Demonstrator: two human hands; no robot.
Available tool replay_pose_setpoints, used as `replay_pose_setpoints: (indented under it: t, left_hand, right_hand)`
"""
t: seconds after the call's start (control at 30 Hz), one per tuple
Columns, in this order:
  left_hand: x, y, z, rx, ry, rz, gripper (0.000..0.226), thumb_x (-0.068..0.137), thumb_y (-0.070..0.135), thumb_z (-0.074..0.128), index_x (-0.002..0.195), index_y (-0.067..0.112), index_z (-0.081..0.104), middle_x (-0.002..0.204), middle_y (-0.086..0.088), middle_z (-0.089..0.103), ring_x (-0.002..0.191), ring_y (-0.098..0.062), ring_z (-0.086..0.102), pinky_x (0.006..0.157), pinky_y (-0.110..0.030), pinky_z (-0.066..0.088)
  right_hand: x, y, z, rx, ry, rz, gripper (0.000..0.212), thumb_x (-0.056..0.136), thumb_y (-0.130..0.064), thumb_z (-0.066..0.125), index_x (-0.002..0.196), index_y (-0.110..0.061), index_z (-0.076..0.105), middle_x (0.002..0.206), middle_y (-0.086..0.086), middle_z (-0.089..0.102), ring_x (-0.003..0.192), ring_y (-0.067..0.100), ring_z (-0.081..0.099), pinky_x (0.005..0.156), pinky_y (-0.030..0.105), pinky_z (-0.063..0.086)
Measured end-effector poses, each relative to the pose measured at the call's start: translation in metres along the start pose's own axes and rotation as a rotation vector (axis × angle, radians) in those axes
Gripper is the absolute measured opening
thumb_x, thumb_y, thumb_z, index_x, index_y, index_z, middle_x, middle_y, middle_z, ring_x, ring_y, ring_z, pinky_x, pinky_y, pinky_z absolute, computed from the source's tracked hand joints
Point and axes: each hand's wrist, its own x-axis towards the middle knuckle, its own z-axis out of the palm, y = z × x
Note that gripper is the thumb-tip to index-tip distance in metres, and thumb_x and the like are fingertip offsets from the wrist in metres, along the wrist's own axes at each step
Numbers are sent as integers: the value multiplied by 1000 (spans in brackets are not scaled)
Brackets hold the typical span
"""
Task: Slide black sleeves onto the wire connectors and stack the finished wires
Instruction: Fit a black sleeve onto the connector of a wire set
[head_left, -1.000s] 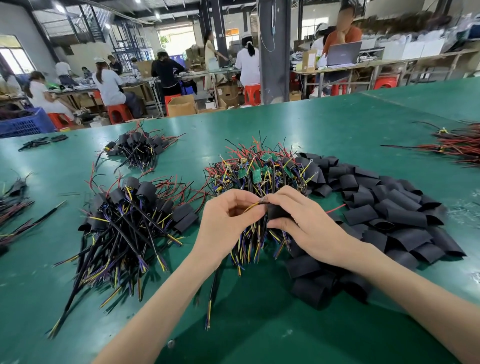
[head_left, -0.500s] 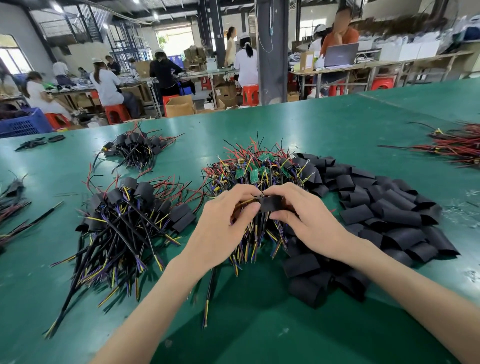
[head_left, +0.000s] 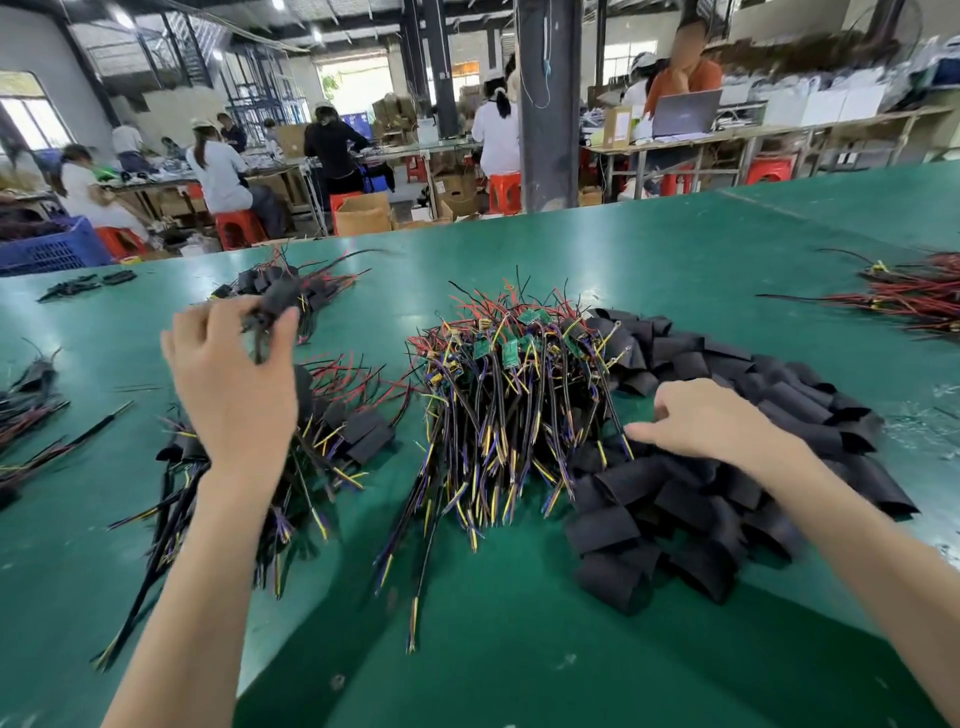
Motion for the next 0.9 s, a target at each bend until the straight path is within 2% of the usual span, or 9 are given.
replay_pose_setpoints:
  t: [0.07, 0.13, 0.3, 0.43, 0.53, 0.6, 0.7, 0.8, 0.9]
  left_hand:
    - [3, -21, 1, 165, -7, -51, 43, 88, 44, 57, 107, 6, 64, 111, -22, 54, 109, -39, 46, 96, -44, 34]
    - [2, -38, 3, 317, -53, -152, 41, 88, 43, 59, 106, 6, 64, 117, -22, 53, 117, -40, 40, 98, -50, 30]
    - [-9, -54, 9, 471, -230, -330, 44, 89, 37, 59, 110, -1, 60, 121, -30, 49, 119, -42, 35, 97, -51, 26]
    - [-11, -51, 12, 440, -209, -239, 39, 90, 27, 59, 122, 4, 53, 125, -27, 47, 119, -41, 37, 97, -50, 26]
    - [-14, -52, 16, 392, -301, -111, 38, 93, 16, 53, 130, 9, 52, 130, -21, 50, 121, -40, 41, 101, -49, 26]
    - [-16, -51, 17, 407, -353, -116, 39, 96, 16, 48, 134, 8, 50, 134, -22, 49, 124, -40, 41, 106, -48, 23]
    - [-15, -36, 16, 366, -212, -92, 39, 95, 18, 48, 133, 9, 50, 140, -20, 43, 132, -36, 34, 111, -44, 16]
    - [-10, 0, 21, 158, -106, -38, 31, 92, 15, 48, 120, 11, 60, 124, -14, 57, 118, -32, 45, 101, -41, 28]
    - [-11, 44, 51, 64, -281, 27, 24, 93, 19, 47, 109, 18, 65, 113, -5, 64, 109, -27, 51, 94, -39, 35]
  right_hand:
    - [2, -1, 5, -7, 17, -28, 43, 81, -53, 58, 68, -14, 45, 89, 12, 60, 84, 28, 56, 66, 31, 40]
    - [3, -1, 4, 24, 10, -27, 45, 80, -52, 60, 63, -16, 38, 73, 5, 50, 76, 26, 50, 63, 30, 37]
    - [6, 3, 1, 37, -65, -21, 26, 80, -36, 63, 85, -13, 52, 84, 5, 51, 88, 26, 55, 63, 28, 38]
    - [3, 1, 2, 96, -8, -3, 29, 72, -22, 61, 60, -13, 36, 61, 3, 41, 59, 21, 44, 46, 26, 24]
    - [1, 0, 6, 132, 67, 8, 30, 73, -26, 62, 63, -13, 37, 70, 4, 46, 72, 27, 48, 47, 26, 23]
    - [1, -1, 7, 139, 121, 18, 29, 76, -28, 61, 68, -9, 40, 85, 12, 54, 82, 31, 51, 54, 27, 29]
    - [2, -4, 6, 160, 239, 26, 29, 80, -29, 59, 79, -3, 47, 102, 23, 55, 97, 37, 52, 72, 34, 33]
    - [4, -6, 6, 309, 316, 72, 35, 80, -25, 59, 100, 4, 55, 108, 23, 52, 100, 38, 52, 77, 36, 36]
    - [4, -12, 8, 393, 399, 54, 30, 79, -22, 59, 99, 0, 54, 104, 17, 51, 97, 34, 51, 75, 34, 35]
